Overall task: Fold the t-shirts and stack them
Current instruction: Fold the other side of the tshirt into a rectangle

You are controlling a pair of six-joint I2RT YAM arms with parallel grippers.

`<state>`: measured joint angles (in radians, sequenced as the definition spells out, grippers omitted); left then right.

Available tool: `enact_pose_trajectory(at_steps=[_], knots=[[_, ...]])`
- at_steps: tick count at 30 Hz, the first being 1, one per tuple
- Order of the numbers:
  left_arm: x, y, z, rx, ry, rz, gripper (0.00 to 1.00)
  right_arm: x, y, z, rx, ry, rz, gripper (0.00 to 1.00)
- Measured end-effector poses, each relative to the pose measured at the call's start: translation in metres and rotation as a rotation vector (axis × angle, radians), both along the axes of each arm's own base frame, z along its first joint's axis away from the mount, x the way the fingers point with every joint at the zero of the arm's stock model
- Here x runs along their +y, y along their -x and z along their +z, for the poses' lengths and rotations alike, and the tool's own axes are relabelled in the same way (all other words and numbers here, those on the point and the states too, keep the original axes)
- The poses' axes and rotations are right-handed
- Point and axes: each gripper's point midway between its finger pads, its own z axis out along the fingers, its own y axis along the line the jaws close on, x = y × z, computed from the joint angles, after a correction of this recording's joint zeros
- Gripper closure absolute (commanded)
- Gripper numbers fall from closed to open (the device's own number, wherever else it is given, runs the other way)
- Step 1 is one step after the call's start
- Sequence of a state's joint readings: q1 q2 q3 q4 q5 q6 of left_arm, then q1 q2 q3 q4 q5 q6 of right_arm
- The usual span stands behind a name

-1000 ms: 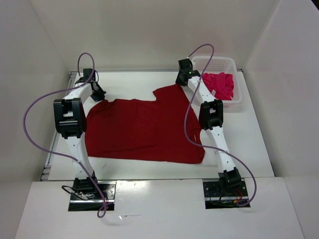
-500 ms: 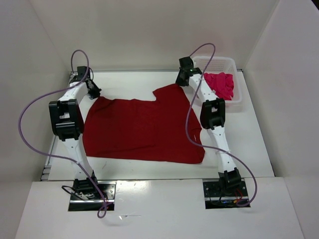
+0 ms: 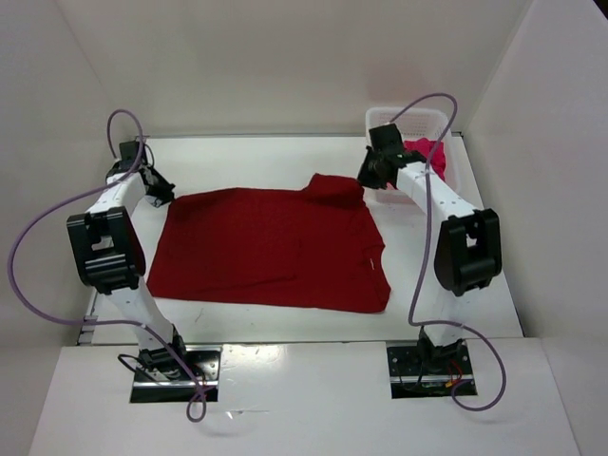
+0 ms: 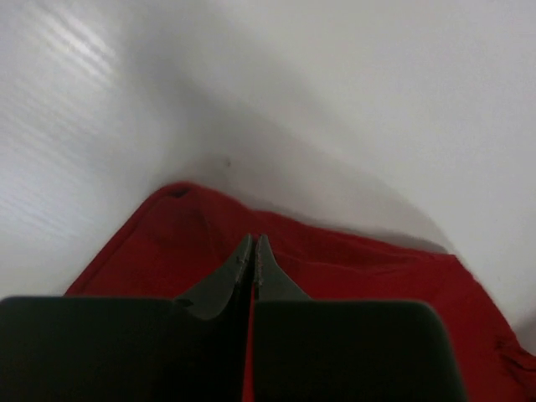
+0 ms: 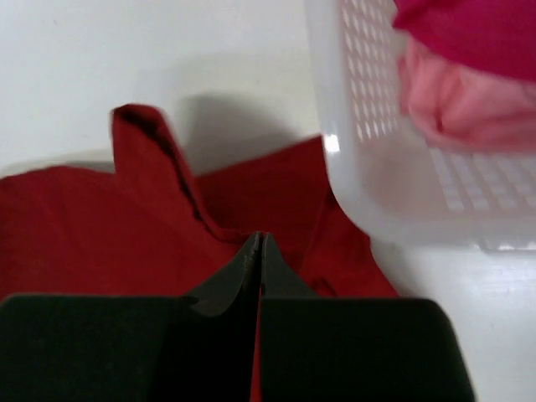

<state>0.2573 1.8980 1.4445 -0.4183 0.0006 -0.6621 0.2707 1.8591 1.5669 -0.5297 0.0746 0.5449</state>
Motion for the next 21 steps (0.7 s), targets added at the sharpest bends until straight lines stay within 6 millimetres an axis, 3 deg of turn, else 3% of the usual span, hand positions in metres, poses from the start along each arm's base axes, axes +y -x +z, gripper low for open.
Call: enact_pose_trajectory(at_steps=[3, 7, 11, 15, 21], knots=[[0.004, 0.021, -0.003, 0.020, 0.032, 0.015, 1.00, -0.007, 0.027, -0.006, 0.028, -0.001, -0.004, 1.00], [0.016, 0.044, 0.008, 0.011, 0.044, 0.054, 1.00, -0.015, 0.069, -0.006, 0.044, -0.016, -0.009, 1.00], [0.022, 0.063, 0.020, -0.015, 0.058, 0.078, 1.00, -0.023, 0.103, 0.011, 0.010, -0.049, -0.019, 1.00], [0.028, 0.088, 0.012, 0.001, 0.116, 0.110, 1.00, -0.027, 0.136, 0.018, -0.010, -0.096, -0.035, 1.00], [0.031, 0.117, -0.013, 0.068, 0.200, 0.174, 1.00, -0.030, 0.189, -0.022, 0.107, -0.156, -0.065, 1.00]])
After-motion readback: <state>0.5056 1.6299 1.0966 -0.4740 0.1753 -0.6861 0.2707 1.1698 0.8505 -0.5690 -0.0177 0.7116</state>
